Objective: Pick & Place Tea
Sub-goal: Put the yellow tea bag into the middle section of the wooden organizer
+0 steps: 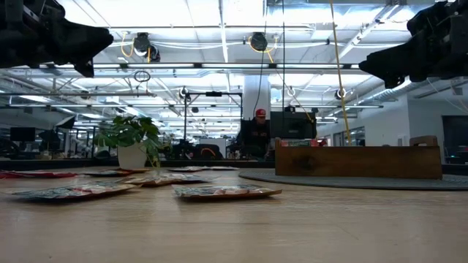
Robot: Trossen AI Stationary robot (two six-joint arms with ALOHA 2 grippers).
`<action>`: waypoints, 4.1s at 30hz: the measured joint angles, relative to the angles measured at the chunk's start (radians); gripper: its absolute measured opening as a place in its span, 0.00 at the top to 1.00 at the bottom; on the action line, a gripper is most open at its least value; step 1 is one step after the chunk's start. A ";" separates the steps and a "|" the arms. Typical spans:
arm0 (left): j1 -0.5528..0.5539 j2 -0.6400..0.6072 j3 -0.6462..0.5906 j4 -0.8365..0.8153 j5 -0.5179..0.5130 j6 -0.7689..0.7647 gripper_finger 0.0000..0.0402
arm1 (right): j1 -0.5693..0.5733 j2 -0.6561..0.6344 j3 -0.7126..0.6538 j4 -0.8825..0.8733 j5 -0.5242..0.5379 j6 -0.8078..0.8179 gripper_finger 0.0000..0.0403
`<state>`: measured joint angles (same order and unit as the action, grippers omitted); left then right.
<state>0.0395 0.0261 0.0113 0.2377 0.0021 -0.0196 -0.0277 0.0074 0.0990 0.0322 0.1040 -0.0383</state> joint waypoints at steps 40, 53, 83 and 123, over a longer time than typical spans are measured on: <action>-0.049 0.913 0.625 -0.688 -0.052 -0.498 0.32 | 0.000 0.000 0.000 0.000 0.000 0.000 0.63; -0.148 1.190 0.635 -0.856 -0.063 -0.612 0.31 | 0.000 0.000 0.000 0.000 -0.001 0.000 0.63; -0.179 1.448 0.549 -1.065 -0.608 -0.451 0.31 | 0.000 0.000 0.000 0.000 0.000 0.000 0.63; -0.178 1.448 0.549 -0.760 -0.633 -0.080 0.31 | 0.000 0.000 0.000 0.000 0.000 0.000 0.63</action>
<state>-0.1383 1.4738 0.5606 -0.5222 -0.6309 -0.0994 -0.0274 0.0078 0.0986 0.0326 0.1036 -0.0383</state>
